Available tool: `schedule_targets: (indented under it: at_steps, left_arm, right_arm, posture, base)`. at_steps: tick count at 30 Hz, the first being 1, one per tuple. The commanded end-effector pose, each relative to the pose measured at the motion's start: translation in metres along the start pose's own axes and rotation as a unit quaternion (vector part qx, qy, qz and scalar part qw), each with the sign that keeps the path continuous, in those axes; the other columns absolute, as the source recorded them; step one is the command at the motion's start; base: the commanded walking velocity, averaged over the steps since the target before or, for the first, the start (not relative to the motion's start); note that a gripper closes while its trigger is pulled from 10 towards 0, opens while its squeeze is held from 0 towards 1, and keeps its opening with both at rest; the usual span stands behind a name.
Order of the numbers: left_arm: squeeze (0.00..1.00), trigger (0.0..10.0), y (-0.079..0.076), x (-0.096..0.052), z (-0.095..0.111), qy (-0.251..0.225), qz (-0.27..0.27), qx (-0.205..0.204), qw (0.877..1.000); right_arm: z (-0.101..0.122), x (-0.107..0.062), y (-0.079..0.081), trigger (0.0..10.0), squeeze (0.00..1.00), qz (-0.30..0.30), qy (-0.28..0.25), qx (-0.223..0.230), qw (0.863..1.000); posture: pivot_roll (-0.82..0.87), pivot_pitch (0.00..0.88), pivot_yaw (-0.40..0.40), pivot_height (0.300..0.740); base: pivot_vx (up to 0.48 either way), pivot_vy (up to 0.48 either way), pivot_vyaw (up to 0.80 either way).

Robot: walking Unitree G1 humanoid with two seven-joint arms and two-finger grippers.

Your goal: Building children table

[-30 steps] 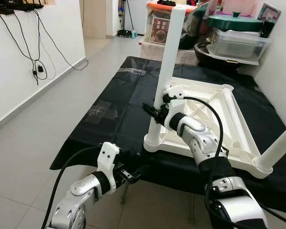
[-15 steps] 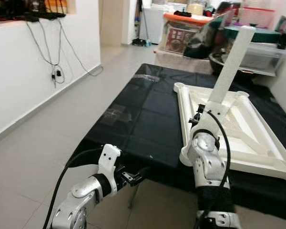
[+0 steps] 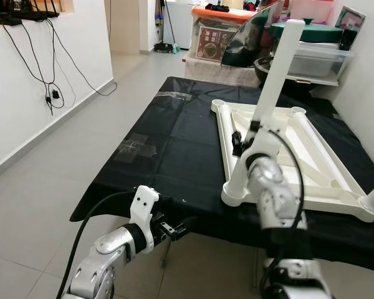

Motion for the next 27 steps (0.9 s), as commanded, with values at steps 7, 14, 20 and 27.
schedule_targets:
  at_steps: [7, 14, 20, 27]
  left_arm:
    - [0.00, 10.0, 0.002, 0.004, 0.002, 0.000, -0.002, 0.009, 1.000]
    - [0.00, 10.0, 0.001, 0.004, 0.004, -0.003, -0.003, 0.011, 1.000]
    - [0.00, 10.0, 0.003, -0.002, 0.001, 0.003, 0.002, 0.012, 1.000]
    - [0.00, 10.0, 0.006, -0.001, 0.004, 0.004, 0.002, 0.016, 1.000]
  right_arm:
    - [0.005, 0.000, 0.021, 10.0, 0.00, 0.257, -0.047, -0.028, 0.965]
    - [-0.030, 0.000, 0.042, 3.8, 0.00, 0.297, 0.005, -0.047, 0.954]
    - [-0.061, 0.005, 0.046, 0.0, 0.00, 0.261, 0.068, -0.038, 0.962]
    - [-0.112, 0.005, -0.037, 0.0, 0.00, -0.108, 0.214, -0.031, 0.970]
  posture:
    - [0.06, 0.000, -0.101, 0.740]
    - [0.09, 0.000, -0.110, 0.740]
    - [0.10, 0.000, -0.101, 0.740]
    - [0.08, 0.000, -0.094, 0.740]
  base:
    - [0.000, 0.000, 0.00]
    - [0.000, 0.000, 0.00]
    - [0.000, 0.000, 0.00]
    - [0.000, 0.000, 0.00]
Point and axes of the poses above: a point about 5 cm out from each wrist's last joint towards the gripper, its own x axis pointing out of the wrist towards the gripper, its own z axis along the axis of the wrist's last joint, y = z × x, the point moved 4 cm from there along x, pointing out of the wrist towards the gripper, and after that the axes turned 12 degrees about -x, right-handed, at the moved point
